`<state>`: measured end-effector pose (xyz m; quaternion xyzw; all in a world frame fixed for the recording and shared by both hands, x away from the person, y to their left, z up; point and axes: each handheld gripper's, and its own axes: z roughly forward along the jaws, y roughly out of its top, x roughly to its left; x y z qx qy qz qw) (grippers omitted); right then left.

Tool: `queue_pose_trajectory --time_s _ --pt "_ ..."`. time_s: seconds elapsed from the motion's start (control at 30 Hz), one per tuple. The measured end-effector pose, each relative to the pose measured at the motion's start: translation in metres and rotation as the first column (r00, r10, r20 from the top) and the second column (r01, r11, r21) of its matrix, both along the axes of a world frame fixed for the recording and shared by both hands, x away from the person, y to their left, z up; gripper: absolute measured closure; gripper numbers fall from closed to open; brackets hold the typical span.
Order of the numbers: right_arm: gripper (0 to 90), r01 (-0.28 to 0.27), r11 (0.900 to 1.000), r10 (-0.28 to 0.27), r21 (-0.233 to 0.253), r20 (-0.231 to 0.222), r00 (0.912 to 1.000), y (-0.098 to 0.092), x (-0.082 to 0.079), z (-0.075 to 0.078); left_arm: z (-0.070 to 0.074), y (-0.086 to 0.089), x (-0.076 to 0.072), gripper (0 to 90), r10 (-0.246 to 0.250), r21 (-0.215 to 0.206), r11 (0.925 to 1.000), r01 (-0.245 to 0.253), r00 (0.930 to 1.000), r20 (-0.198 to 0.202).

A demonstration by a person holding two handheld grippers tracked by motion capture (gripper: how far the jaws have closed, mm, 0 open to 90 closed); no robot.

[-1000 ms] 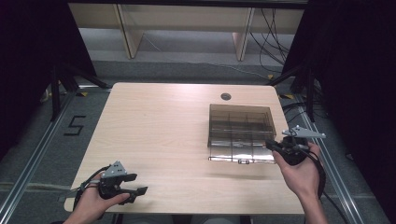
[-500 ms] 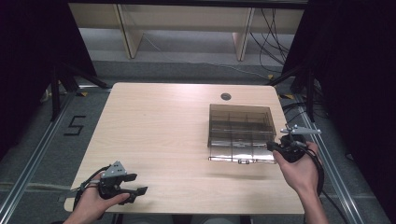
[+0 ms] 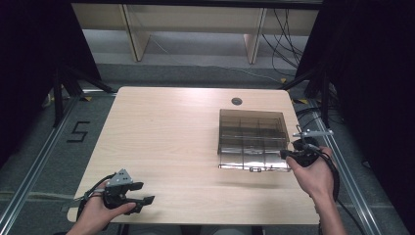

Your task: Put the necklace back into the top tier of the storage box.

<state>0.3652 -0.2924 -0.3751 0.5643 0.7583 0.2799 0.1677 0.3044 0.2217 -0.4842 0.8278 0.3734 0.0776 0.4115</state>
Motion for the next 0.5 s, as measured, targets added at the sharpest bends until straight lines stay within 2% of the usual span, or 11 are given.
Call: queue_pose_trajectory --time_s 0.07,0.13,0.23,0.27,0.3,0.43,0.5 --pt "87.0 0.002 1.000 -0.002 0.006 -0.013 0.9999 0.001 0.001 0.000 0.000 0.000 0.000 30.6 0.000 0.000 1.0000 0.000 1.0000 0.001" --pt "87.0 0.005 1.000 -0.006 -0.014 -0.017 0.9998 0.001 0.003 -0.001 0.000 0.000 0.000 30.6 0.000 0.000 1.0000 0.000 1.0000 0.001" --pt "87.0 0.003 1.000 -0.004 -0.014 -0.032 0.9995 0.002 0.004 -0.001 0.000 0.000 0.000 30.6 0.000 0.000 1.0000 0.000 1.0000 0.000" --pt "87.0 -0.010 1.000 0.010 0.000 -0.037 0.9993 0.001 0.005 -0.001 0.000 0.000 0.000 30.6 0.000 0.000 1.0000 0.000 1.0000 0.000" --pt "87.0 0.000 1.000 -0.001 -0.017 -0.041 0.9992 0.002 0.005 -0.001 0.000 0.000 0.000 30.5 0.000 0.000 1.0000 0.000 1.0000 0.000" --pt "87.0 0.009 0.999 -0.011 -0.031 -0.048 0.9988 0.003 0.008 -0.001 0.000 0.000 0.000 30.6 0.001 -0.001 1.0000 -0.001 1.0000 0.000" --pt "87.0 -0.006 0.999 0.004 -0.033 -0.055 0.9985 0.003 0.010 -0.002 0.000 0.000 0.000 30.6 0.000 0.000 1.0000 0.000 1.0000 0.000"
